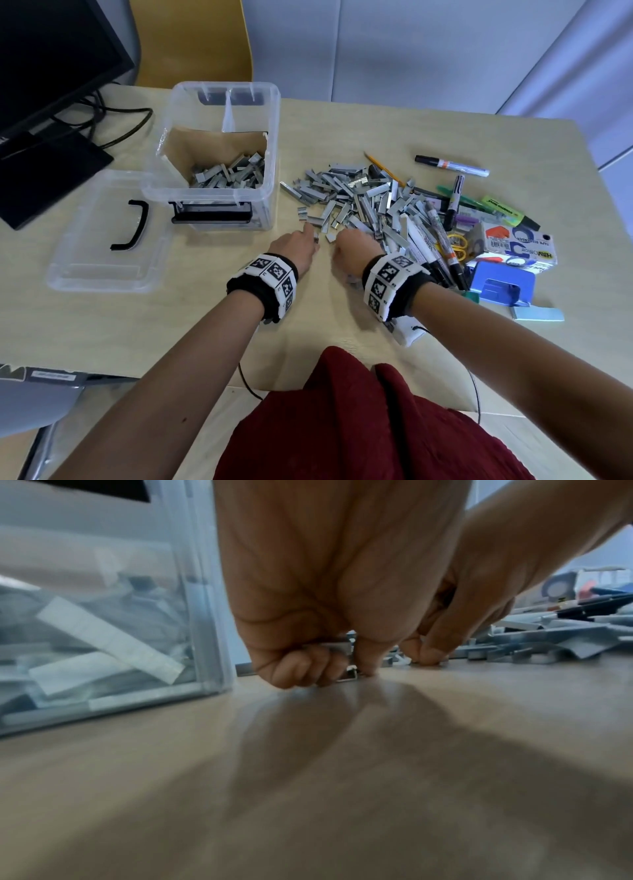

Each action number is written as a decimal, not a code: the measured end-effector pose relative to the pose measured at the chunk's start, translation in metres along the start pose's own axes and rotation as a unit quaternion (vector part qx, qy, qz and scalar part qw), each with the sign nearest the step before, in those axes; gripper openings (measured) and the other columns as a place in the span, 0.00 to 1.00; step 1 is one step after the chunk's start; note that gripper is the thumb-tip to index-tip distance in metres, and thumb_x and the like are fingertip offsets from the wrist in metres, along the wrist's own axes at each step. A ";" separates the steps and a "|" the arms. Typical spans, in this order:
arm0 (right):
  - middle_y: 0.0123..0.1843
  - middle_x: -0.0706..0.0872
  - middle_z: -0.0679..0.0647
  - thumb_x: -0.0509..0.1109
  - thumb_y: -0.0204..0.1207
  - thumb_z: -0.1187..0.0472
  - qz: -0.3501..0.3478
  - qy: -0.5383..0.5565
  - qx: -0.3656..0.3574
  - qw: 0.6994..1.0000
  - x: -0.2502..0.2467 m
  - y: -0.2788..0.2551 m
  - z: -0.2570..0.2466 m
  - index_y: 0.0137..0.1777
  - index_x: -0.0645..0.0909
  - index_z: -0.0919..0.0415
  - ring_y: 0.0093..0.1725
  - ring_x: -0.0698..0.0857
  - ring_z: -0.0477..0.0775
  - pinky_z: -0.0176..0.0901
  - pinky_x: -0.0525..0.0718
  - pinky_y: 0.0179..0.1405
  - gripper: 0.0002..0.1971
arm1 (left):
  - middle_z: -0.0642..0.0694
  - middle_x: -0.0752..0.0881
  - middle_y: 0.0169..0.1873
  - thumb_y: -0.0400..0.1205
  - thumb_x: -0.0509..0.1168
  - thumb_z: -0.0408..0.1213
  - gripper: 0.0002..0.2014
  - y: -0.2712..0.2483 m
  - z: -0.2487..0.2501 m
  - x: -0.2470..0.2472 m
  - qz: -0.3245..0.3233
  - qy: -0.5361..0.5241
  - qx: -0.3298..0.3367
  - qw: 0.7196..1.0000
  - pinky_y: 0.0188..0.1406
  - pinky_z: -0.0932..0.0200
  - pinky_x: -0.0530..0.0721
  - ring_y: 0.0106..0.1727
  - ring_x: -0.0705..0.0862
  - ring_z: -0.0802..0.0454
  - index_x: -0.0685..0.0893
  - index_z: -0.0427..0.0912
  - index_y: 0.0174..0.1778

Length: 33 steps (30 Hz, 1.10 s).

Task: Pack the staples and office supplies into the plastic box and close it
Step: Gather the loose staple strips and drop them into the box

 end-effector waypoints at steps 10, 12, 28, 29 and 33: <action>0.16 0.64 0.46 0.56 0.67 0.62 -0.136 0.824 0.028 0.549 -0.005 -0.017 0.025 0.26 0.72 0.58 0.14 0.62 0.43 0.31 0.54 0.14 0.10 | 0.33 0.81 0.51 0.86 0.47 0.38 0.13 0.001 -0.013 0.004 -0.024 -0.096 -0.037 0.994 0.42 0.51 0.75 0.44 0.77 0.39 0.68 0.36 0.61; 0.20 0.68 0.50 0.55 0.63 0.62 -0.115 0.820 0.028 0.560 -0.009 -0.020 0.026 0.28 0.71 0.60 0.16 0.64 0.45 0.30 0.57 0.15 0.06 | 0.33 0.81 0.51 0.86 0.47 0.39 0.13 0.002 -0.013 0.003 -0.023 -0.109 -0.043 0.993 0.44 0.50 0.76 0.46 0.79 0.37 0.69 0.36 0.60; 0.28 0.71 0.53 0.54 0.81 0.62 -0.027 0.118 0.039 0.992 -0.012 0.025 0.024 0.27 0.67 0.63 0.29 0.72 0.52 0.39 0.70 0.27 0.18 | 0.32 0.82 0.57 0.87 0.48 0.42 0.18 0.015 -0.002 -0.007 0.037 -0.024 -0.059 0.997 0.47 0.51 0.75 0.57 0.81 0.35 0.69 0.32 0.66; 0.28 0.72 0.53 0.54 0.80 0.63 -0.031 0.084 0.032 0.995 -0.011 0.026 0.022 0.28 0.68 0.62 0.30 0.74 0.53 0.39 0.69 0.26 0.18 | 0.32 0.83 0.58 0.88 0.48 0.41 0.18 0.015 0.000 -0.008 0.039 -0.015 -0.057 0.998 0.48 0.50 0.76 0.58 0.82 0.35 0.70 0.31 0.65; 0.40 0.77 0.58 0.55 0.83 0.58 -0.037 -0.004 0.006 0.999 -0.012 0.024 0.016 0.38 0.72 0.63 0.43 0.79 0.58 0.43 0.73 0.38 0.14 | 0.32 0.83 0.57 0.87 0.48 0.41 0.17 0.017 0.000 -0.007 0.038 -0.012 -0.056 0.998 0.46 0.51 0.75 0.57 0.82 0.36 0.71 0.31 0.63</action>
Point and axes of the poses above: each hand's wrist, its own y-axis towards the middle knuckle, its own x-axis out of the palm, z = x × y, the point moved 7 cm from there along y, towards the middle knuckle
